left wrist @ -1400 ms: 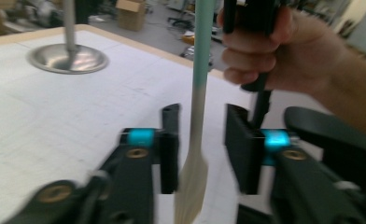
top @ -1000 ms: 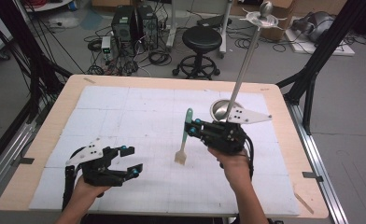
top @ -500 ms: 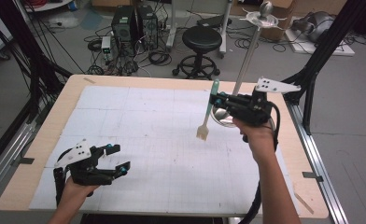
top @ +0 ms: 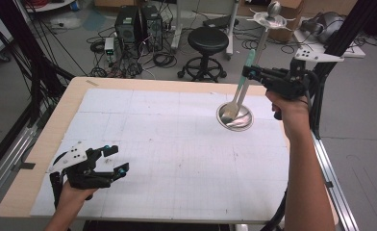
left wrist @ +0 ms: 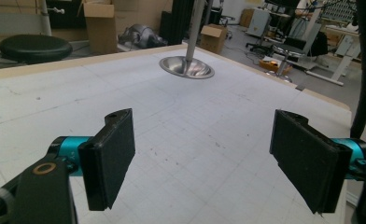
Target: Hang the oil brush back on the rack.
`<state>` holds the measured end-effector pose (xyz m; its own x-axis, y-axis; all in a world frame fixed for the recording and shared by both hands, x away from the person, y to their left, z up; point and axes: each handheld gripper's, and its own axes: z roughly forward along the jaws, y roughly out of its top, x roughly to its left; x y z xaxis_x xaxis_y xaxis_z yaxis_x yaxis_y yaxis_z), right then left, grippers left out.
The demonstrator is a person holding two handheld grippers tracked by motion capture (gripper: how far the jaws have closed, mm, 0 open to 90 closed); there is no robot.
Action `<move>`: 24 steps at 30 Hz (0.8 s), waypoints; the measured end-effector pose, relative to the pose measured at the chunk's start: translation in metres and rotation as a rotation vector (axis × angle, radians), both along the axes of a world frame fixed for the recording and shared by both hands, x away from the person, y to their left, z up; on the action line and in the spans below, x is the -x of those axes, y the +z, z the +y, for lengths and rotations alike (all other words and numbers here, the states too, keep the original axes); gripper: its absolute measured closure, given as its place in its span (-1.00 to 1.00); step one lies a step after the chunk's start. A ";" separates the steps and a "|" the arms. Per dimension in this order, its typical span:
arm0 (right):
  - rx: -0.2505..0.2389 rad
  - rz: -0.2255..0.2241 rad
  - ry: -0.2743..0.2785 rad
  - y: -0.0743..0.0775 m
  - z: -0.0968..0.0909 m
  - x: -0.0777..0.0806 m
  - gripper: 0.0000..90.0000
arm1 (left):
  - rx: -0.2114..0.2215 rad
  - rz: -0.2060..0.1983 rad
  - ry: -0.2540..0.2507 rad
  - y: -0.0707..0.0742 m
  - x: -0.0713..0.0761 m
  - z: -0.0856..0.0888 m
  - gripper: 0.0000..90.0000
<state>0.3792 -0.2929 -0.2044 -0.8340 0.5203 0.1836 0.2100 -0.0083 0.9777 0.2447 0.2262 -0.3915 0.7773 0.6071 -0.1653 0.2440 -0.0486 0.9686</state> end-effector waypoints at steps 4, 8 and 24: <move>-0.008 -0.001 -0.017 0.007 -0.005 -0.010 0.84 | -0.004 -0.006 0.003 0.002 0.001 0.003 -0.50; -0.011 0.000 -0.041 0.013 -0.008 -0.020 0.84 | -0.006 -0.008 0.009 0.005 0.002 0.005 -0.50; -0.035 0.017 -0.113 0.016 -0.022 -0.040 0.84 | -0.004 -0.006 0.011 0.007 0.000 0.005 -0.49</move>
<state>0.4195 -0.3147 -0.1888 -0.7673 0.6035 0.2168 0.2224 -0.0667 0.9727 0.2451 0.2309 -0.3842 0.7718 0.6160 -0.1579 0.2383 -0.0499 0.9699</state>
